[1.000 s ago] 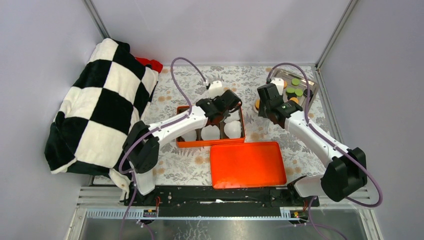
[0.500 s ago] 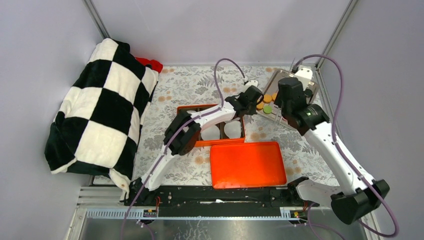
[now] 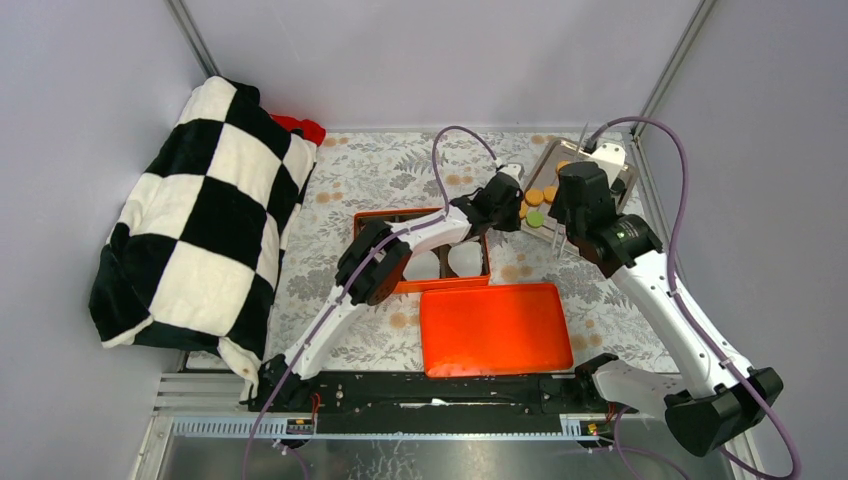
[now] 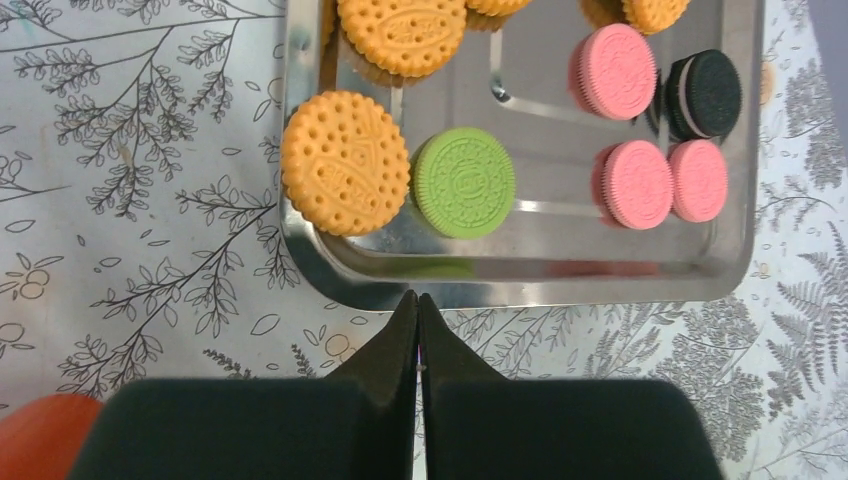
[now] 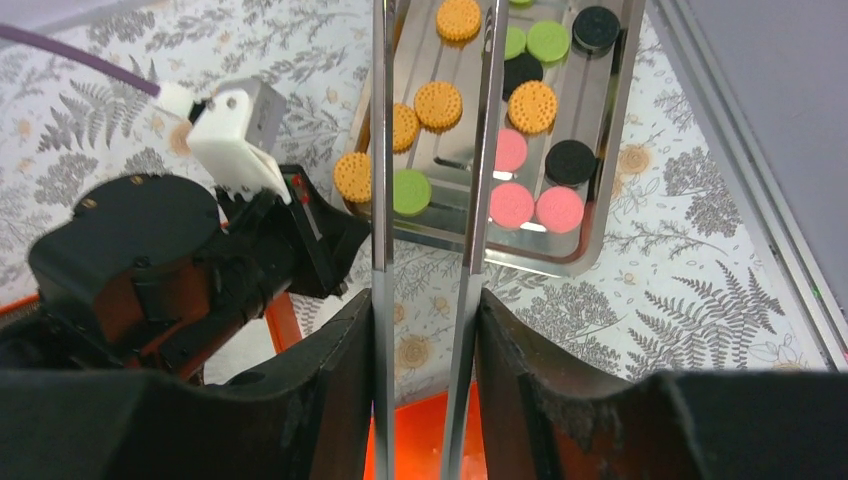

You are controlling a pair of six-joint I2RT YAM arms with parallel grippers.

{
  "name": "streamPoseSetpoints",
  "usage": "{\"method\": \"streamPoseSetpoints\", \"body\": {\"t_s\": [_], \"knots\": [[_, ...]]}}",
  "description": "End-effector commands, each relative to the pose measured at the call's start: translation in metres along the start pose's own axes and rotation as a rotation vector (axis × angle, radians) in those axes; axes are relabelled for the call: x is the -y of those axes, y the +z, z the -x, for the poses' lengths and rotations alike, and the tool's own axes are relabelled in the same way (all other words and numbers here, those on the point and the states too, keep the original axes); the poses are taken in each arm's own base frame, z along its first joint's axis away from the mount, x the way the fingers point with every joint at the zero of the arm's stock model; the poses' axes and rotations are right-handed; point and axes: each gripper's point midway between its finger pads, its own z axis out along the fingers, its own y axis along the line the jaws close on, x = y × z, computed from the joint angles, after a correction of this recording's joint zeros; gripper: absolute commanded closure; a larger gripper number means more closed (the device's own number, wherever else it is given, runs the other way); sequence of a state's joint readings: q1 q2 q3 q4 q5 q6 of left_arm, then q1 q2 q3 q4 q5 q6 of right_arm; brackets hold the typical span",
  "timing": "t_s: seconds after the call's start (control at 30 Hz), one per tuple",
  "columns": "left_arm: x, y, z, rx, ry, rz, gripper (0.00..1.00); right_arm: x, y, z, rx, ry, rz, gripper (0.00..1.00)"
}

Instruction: Pack the cookies

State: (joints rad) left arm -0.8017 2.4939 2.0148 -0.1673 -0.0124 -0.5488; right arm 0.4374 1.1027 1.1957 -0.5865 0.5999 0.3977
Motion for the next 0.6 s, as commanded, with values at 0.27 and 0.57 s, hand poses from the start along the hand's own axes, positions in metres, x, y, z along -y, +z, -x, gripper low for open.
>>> {"method": "streamPoseSetpoints", "body": {"t_s": [0.27, 0.57], "knots": [[0.015, 0.001, 0.026, 0.060, -0.034, -0.087, 1.00, -0.020, 0.012, -0.008, -0.032, 0.027, 0.065, 0.57], [-0.018, 0.033, 0.013, 0.041, -0.063, -0.024, 1.00, -0.022, 0.016, -0.013, -0.039, 0.018, 0.070, 0.57]]}}
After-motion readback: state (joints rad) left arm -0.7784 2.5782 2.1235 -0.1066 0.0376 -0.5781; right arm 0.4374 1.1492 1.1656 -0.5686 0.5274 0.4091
